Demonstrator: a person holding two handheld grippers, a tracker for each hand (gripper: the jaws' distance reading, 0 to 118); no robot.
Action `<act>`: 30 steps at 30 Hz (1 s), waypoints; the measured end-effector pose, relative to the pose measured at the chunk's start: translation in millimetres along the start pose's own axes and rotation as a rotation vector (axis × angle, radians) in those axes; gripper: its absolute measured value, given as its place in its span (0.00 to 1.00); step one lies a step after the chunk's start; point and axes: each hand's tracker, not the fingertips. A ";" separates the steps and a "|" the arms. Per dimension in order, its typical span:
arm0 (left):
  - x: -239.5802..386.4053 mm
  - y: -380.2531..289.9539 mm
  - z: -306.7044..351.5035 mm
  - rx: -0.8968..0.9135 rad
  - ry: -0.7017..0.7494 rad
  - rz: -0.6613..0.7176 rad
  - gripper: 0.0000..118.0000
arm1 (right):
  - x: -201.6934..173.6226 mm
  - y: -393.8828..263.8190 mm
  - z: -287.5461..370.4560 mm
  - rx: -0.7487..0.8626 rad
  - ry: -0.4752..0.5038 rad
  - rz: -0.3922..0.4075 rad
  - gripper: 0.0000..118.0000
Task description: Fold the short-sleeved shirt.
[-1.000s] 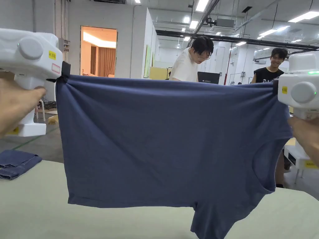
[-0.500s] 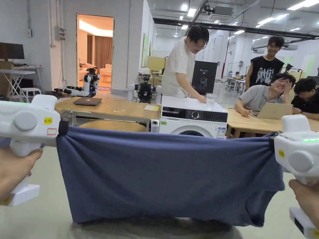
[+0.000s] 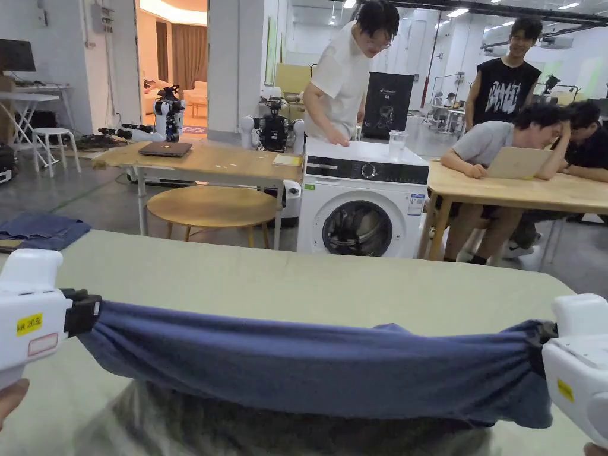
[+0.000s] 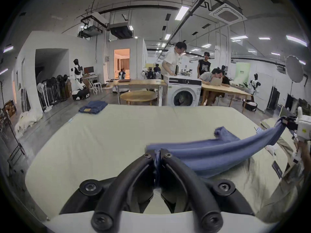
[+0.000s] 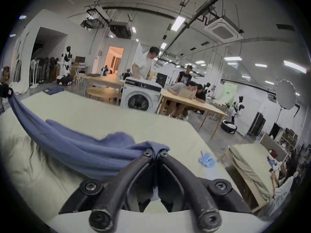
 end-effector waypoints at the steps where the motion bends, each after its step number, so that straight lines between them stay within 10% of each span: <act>1: -0.2 -14.9 5.6 -0.018 -0.004 -0.002 0.00 | -2.3 -12.0 4.1 -0.034 0.005 0.014 0.00; 25: 0.6 -197.4 -5.4 -0.365 0.037 0.052 0.00 | -32.9 -200.0 6.7 -0.458 0.112 -0.055 0.04; 30: 3.7 -187.2 7.0 -0.345 0.024 0.055 0.28 | -37.9 -179.4 18.4 -0.398 0.073 -0.029 0.54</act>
